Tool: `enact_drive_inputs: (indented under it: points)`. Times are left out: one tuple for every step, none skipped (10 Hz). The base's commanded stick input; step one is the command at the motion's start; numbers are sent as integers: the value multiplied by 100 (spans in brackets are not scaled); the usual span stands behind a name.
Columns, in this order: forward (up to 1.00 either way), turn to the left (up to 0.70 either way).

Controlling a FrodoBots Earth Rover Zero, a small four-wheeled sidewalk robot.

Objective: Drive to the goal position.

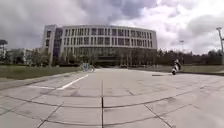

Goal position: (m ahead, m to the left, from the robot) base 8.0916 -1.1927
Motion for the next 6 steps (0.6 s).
enact_drive_inputs:
  points:
    - [70,0]
    - [70,0]
    - [70,0]
    - [70,0]
    - [70,0]
    - [70,0]
